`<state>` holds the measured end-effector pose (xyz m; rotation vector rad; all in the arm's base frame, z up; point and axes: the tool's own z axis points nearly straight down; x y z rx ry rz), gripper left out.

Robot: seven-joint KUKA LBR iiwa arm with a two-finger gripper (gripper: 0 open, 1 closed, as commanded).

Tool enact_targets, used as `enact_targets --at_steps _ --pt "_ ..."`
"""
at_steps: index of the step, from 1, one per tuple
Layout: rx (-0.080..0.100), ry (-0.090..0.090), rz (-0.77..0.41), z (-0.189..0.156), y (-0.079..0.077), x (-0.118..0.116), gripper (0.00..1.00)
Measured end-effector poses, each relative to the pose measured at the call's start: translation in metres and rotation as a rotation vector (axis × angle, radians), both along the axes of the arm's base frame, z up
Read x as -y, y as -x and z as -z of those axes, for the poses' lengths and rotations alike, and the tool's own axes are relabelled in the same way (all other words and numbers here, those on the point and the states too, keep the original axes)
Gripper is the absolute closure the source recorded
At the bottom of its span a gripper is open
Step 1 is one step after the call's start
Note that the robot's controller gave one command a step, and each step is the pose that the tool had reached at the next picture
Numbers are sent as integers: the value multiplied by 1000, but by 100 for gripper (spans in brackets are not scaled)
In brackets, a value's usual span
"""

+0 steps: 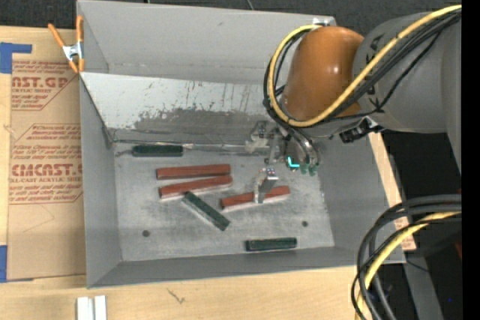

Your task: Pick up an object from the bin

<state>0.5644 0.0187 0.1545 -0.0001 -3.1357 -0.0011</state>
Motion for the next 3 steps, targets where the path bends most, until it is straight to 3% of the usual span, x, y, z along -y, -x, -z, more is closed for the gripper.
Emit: enact_targets --at_steps 1,2,3 --pt "7 0 0 -4 -2 0 0" --pt "12 0 -71 79 25 22 100" --pt "12 0 -70 79 25 22 100"
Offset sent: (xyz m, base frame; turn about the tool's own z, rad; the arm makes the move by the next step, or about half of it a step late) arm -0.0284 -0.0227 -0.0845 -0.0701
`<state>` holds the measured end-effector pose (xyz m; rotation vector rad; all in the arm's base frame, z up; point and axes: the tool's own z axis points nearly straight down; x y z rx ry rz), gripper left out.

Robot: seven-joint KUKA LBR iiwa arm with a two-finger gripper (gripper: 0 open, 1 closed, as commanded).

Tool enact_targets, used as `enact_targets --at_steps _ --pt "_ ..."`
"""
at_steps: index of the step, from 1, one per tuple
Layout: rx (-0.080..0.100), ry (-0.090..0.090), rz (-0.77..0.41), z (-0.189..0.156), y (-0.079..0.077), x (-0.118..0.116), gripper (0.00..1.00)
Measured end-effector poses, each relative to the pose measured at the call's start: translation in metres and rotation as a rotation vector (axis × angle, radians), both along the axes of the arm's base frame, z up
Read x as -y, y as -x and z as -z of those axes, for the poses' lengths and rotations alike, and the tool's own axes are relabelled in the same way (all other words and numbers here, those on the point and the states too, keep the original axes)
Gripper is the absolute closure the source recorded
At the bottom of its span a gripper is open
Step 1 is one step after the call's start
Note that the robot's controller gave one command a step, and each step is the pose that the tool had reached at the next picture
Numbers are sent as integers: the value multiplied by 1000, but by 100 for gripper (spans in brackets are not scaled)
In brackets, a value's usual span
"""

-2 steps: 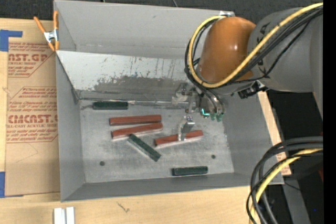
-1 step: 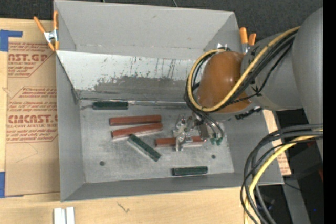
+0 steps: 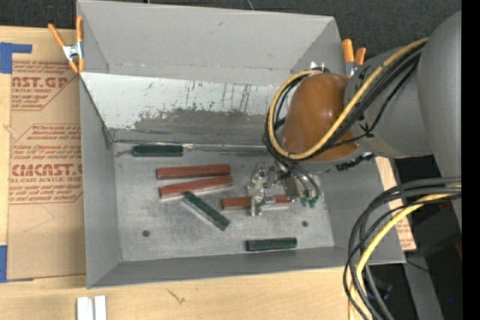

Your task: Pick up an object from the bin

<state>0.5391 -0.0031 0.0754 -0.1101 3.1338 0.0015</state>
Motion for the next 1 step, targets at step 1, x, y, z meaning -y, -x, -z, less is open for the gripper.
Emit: enact_targets --at_steps 1 --pt "-2 1 -86 -150 10 8 100"
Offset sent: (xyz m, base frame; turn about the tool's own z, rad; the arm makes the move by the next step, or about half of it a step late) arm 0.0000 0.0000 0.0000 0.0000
